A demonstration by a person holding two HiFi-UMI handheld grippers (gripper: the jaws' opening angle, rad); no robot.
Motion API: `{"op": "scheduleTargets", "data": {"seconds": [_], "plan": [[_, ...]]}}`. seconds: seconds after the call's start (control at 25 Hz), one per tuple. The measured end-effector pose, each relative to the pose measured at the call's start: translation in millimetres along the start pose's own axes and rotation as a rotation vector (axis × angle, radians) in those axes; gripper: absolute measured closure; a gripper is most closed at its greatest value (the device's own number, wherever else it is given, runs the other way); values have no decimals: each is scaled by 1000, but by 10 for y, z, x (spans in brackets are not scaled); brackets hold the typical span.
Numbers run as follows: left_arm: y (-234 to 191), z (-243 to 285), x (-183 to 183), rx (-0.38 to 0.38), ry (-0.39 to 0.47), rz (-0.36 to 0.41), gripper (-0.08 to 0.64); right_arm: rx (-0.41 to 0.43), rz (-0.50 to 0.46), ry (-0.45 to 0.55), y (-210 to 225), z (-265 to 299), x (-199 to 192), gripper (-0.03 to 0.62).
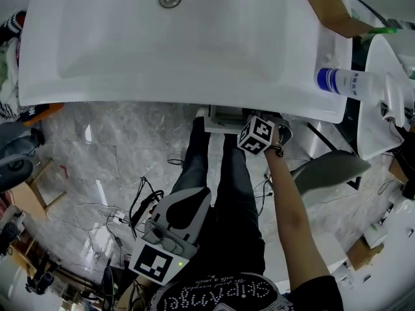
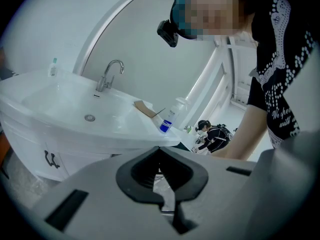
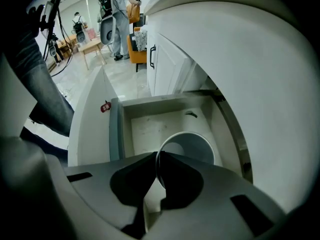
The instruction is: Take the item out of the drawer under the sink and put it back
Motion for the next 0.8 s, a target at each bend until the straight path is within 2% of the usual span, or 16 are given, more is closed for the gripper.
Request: {"op": "scheduleTargets", "data": {"seconds": [0.24,0.8], "plan": [[24,0,-3,0,-2,-3,560,15,-69,-13,21,42,69,568],[86,7,16,-12,15,8,560,65,-62,-33,-14,27,-7,566]]}}
Point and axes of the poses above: the fingertips, and each gripper's own axes: z forward along the fingers, y to its right, x out of its top, the point moved 5 cm from there along -z, backward along the fingers, and after that the axes turned 6 degrees about z, right-handed, at the moved point
